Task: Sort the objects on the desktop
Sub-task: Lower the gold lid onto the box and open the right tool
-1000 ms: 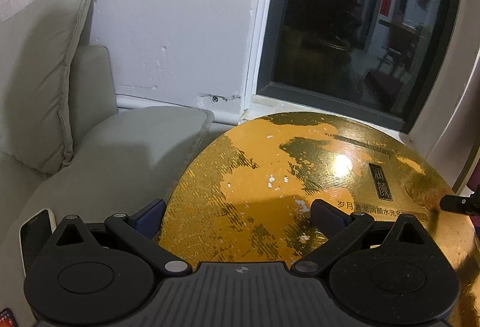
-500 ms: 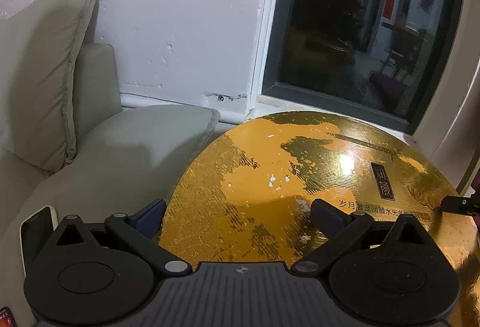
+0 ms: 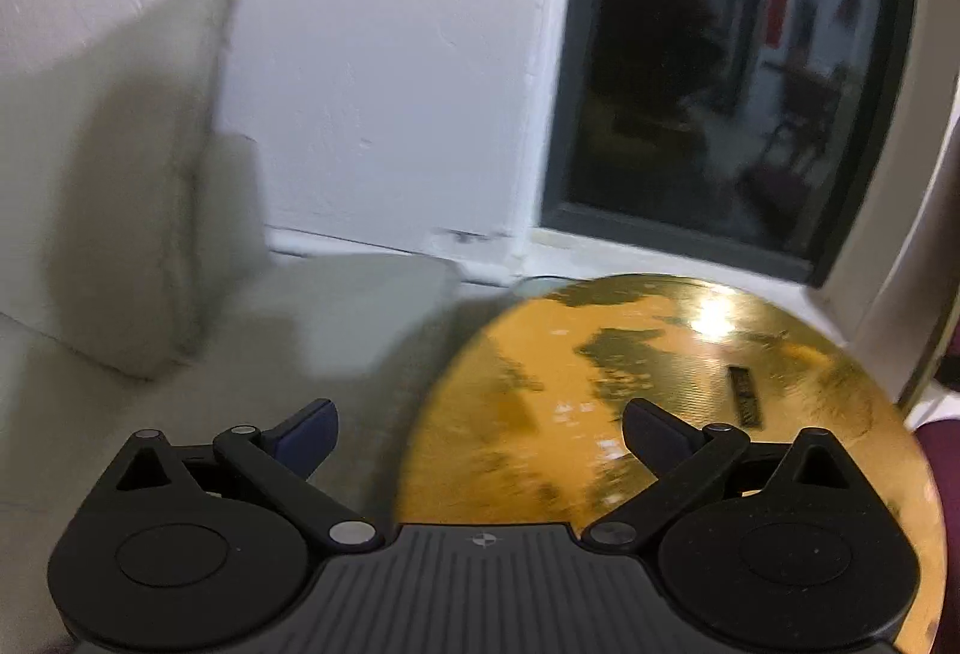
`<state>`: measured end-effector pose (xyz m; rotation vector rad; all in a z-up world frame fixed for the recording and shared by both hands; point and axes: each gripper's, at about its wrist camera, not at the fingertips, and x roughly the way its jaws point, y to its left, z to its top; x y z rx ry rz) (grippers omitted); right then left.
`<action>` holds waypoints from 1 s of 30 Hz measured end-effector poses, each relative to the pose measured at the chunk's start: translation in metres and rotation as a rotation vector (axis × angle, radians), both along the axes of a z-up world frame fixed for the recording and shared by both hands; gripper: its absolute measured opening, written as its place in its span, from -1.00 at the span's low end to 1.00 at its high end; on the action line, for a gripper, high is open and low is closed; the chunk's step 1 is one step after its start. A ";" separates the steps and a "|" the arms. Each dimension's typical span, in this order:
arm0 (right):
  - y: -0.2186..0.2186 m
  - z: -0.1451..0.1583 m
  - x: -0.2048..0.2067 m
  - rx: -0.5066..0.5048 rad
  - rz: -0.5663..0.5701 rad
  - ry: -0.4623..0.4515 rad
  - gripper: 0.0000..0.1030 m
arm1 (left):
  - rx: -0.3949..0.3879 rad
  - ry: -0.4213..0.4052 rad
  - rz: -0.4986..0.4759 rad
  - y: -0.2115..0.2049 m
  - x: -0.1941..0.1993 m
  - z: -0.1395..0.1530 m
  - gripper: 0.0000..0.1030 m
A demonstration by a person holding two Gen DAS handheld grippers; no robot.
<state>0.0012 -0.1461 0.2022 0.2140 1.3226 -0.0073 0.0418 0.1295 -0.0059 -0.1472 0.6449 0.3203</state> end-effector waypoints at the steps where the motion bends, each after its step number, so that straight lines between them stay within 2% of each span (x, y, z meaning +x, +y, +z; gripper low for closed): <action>1: -0.002 0.011 -0.007 0.011 0.006 0.002 0.94 | 0.009 0.005 0.006 -0.001 -0.009 0.008 0.98; 5: 0.001 0.048 -0.049 0.034 0.049 0.040 0.96 | 0.013 0.095 0.050 -0.005 -0.044 0.023 0.98; 9: 0.008 0.066 -0.095 0.047 0.083 0.103 0.96 | 0.030 0.224 0.085 -0.011 -0.072 0.012 0.98; 14: 0.016 0.077 -0.130 0.009 0.134 0.135 0.92 | 0.024 0.329 0.101 -0.017 -0.084 -0.002 0.97; 15: 0.019 0.078 -0.132 -0.007 0.149 0.123 0.86 | 0.032 0.347 0.099 -0.019 -0.083 -0.004 0.97; 17: 0.023 0.079 -0.136 -0.035 0.178 0.101 0.52 | 0.049 0.359 0.096 -0.022 -0.077 -0.005 0.97; 19: 0.024 0.075 -0.135 -0.037 0.187 0.103 -0.20 | 0.057 0.346 0.095 -0.024 -0.072 -0.003 0.97; 21: 0.024 0.072 -0.134 -0.027 0.178 0.113 -0.47 | 0.062 0.330 0.095 -0.025 -0.065 -0.002 0.97; 26: 0.030 0.059 -0.124 -0.045 0.212 0.098 -0.50 | 0.073 0.326 0.142 -0.017 -0.046 -0.009 0.97; 30: 0.033 0.034 -0.106 -0.058 0.200 0.142 -0.48 | 0.085 0.341 0.166 -0.010 -0.033 -0.017 0.97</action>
